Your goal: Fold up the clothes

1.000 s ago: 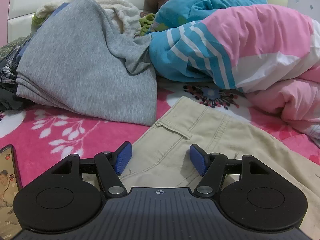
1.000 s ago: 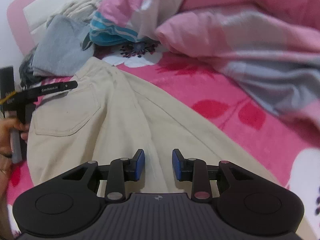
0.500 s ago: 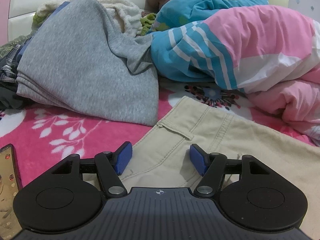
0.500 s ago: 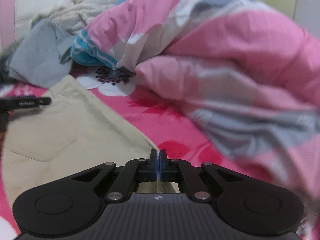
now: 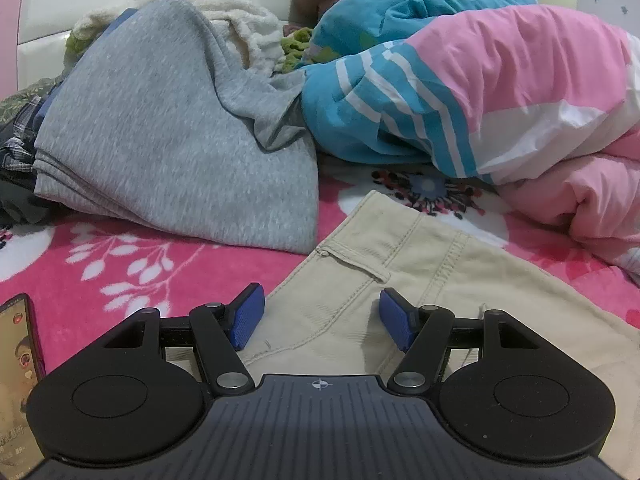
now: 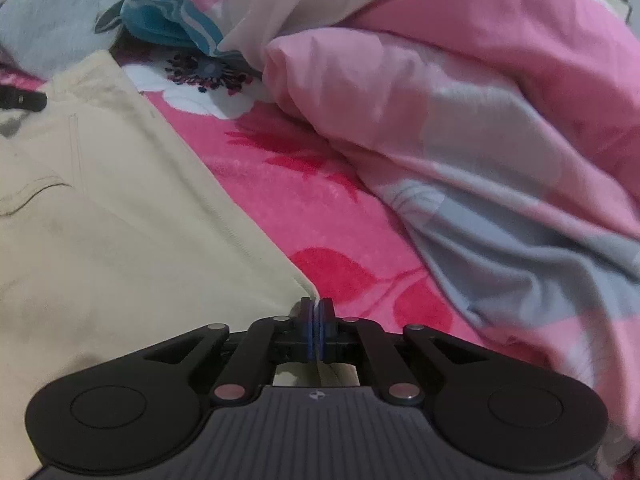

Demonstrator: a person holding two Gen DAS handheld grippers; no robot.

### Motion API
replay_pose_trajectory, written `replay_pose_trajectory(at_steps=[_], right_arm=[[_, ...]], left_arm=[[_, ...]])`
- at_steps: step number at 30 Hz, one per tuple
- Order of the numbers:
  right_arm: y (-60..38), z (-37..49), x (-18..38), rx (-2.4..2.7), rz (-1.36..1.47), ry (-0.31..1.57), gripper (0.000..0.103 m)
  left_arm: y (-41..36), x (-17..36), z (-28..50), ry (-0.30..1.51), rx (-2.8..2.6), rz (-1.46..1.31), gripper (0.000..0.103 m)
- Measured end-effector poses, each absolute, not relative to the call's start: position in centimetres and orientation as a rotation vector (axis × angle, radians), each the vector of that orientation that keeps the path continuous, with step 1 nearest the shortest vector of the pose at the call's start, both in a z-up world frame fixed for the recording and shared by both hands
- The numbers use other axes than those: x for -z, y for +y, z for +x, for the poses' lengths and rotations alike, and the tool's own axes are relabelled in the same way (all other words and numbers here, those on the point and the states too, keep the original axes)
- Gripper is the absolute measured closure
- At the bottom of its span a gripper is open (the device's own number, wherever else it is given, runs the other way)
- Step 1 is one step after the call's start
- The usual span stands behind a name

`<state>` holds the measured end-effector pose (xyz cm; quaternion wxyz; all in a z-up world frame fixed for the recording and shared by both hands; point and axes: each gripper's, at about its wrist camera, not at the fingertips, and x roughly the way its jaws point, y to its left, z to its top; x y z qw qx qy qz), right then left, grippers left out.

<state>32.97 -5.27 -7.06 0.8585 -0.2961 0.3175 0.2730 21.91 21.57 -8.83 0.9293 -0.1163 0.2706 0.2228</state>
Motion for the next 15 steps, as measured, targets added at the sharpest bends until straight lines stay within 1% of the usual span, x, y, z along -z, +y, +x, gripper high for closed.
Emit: replay_pose_trajectory(at_steps=[1, 3, 6, 8, 11, 13, 15], right_arm=[[-5.3, 32.8, 6.6, -0.574, -0.629, 0.662, 0.095], [-5.8, 32.5, 5.2, -0.568, -0.615, 0.660, 0.078], [-6.4, 32.2, 2.5, -0.601, -0.552, 0.638, 0.071], [-6.0, 32.1, 1.2, -0.638, -0.496, 0.627, 0.070], [-3.3, 32.1, 0.9, -0.727, -0.453, 0.638, 0.071], [-0.6, 32.2, 1.5, -0.788, -0.454, 0.648, 0.074], [2.2, 32.6, 2.5, -0.839, -0.465, 0.663, 0.081]], left_arm=[[21.6, 8.8, 21.9, 0.553, -0.457, -0.244, 0.038], [21.8, 8.7, 21.8, 0.551, -0.461, -0.260, 0.038], [22.1, 8.4, 21.5, 0.544, -0.472, -0.284, 0.038], [22.2, 8.3, 21.4, 0.540, -0.478, -0.293, 0.038], [22.2, 8.2, 21.4, 0.540, -0.481, -0.296, 0.038], [22.2, 8.2, 21.4, 0.539, -0.483, -0.294, 0.038], [22.4, 8.3, 21.4, 0.543, -0.489, -0.294, 0.038]])
